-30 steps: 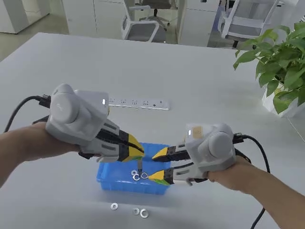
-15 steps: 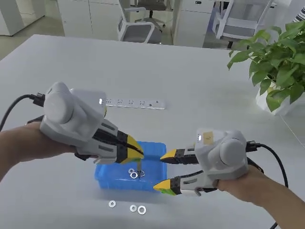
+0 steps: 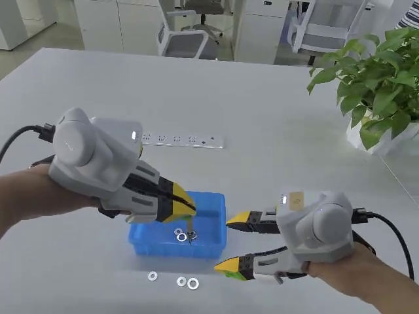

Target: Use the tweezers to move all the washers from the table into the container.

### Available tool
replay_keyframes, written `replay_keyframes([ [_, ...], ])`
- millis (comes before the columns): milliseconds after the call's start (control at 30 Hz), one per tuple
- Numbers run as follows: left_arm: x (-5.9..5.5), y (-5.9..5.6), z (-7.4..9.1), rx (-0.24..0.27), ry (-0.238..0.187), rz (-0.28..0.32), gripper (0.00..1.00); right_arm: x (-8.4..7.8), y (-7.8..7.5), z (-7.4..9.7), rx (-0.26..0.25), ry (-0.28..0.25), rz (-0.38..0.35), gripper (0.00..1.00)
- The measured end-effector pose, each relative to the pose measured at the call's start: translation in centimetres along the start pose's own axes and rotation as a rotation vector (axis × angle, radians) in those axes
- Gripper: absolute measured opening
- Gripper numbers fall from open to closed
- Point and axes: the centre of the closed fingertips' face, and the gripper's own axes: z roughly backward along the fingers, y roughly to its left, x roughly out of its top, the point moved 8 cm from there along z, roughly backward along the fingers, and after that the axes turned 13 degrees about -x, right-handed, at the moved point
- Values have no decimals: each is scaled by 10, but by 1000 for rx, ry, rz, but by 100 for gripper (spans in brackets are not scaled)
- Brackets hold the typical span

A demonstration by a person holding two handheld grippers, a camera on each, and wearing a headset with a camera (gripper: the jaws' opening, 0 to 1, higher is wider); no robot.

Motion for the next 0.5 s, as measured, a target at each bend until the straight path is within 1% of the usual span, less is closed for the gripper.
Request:
replay_keyframes([
  [233,2,-8,-3,-38,0,-10,5,-3,8,6,-20,2,-33,47],
  [433,4,-13,-8,-61,-10,-24,5,-4,9,9,-35,11,-47,49],
  [500,3,-15,-11,-61,-13,-38,5,-4,9,10,-45,14,-58,51],
])
